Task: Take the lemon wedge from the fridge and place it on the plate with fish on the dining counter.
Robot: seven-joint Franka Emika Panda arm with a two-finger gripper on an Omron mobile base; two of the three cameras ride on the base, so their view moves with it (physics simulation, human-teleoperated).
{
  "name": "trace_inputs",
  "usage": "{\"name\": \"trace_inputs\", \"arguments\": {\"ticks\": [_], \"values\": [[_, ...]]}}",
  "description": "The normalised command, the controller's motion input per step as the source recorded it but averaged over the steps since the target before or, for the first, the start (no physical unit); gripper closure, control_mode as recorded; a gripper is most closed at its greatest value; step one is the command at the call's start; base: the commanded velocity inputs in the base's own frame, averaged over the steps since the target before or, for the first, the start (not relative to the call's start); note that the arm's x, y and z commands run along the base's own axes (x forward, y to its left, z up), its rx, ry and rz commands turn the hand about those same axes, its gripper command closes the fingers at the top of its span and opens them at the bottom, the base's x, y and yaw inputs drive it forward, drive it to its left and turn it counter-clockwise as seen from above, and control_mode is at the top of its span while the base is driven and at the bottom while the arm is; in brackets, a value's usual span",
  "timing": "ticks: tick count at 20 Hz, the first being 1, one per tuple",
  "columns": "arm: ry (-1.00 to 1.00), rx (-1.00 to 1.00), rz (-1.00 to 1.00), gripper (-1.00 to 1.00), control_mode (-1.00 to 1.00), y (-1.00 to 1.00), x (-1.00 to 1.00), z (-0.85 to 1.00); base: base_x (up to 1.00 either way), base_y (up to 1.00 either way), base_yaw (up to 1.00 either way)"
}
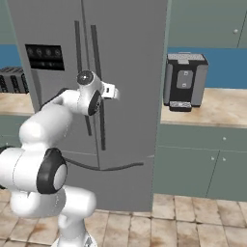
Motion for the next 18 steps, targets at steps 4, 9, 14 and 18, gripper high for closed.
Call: {"name": "trace_inputs", "arguments": {"ticks": [4,9,14,18], "values": [[-0.13,0.00,-0.15,1.00,-1.00,-1.00,-1.00,0.08,0.00,0.00,0.00],[-0.01,0.01,-0.28,1.00,-1.00,-1.00,-1.00,0.49,0.00,0.00,0.00],[-0.10,0.06,-0.36,1.00,-1.00,-0.43,-0.99,0.65,0.00,0.00,0.00],[-0.27,0.00,-0.37,1.00,-1.00,0.93,-0.95,0.01,0.00,0.00,0.00]]}}
